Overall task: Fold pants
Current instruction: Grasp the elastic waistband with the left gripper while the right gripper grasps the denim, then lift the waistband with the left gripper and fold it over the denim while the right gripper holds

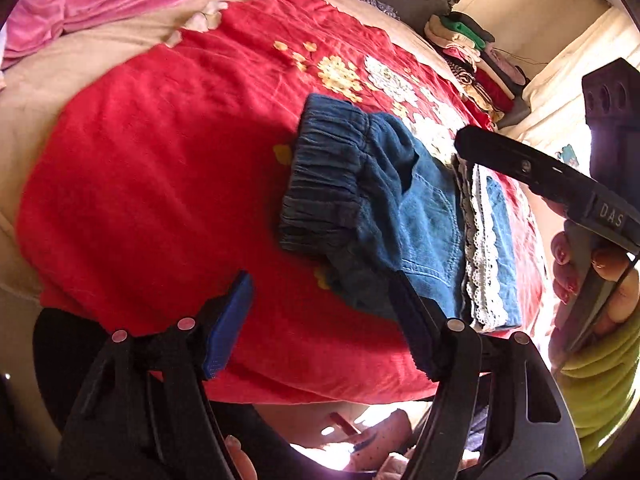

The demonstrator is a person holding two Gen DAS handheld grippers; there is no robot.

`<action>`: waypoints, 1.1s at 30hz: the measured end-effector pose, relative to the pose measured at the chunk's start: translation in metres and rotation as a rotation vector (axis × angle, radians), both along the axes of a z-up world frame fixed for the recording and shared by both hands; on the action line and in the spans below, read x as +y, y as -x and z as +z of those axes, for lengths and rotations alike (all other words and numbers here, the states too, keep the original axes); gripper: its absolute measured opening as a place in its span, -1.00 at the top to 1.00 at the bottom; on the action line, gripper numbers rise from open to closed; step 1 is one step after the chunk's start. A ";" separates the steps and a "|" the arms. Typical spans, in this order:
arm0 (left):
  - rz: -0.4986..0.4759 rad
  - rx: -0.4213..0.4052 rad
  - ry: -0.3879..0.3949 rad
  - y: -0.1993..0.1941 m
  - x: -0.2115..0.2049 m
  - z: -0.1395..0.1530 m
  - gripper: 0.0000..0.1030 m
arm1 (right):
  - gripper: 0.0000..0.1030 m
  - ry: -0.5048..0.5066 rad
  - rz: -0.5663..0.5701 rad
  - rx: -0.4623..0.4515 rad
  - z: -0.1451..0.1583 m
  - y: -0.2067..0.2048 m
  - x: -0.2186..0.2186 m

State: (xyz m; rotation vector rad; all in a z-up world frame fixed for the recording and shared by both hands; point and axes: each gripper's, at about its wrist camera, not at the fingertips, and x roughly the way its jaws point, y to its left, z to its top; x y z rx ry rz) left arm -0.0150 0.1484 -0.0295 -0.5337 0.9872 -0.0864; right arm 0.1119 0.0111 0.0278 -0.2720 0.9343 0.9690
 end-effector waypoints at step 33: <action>-0.038 -0.049 0.153 -0.016 -0.026 -0.013 0.26 | 0.36 -0.216 0.146 0.205 -0.008 -0.030 -0.001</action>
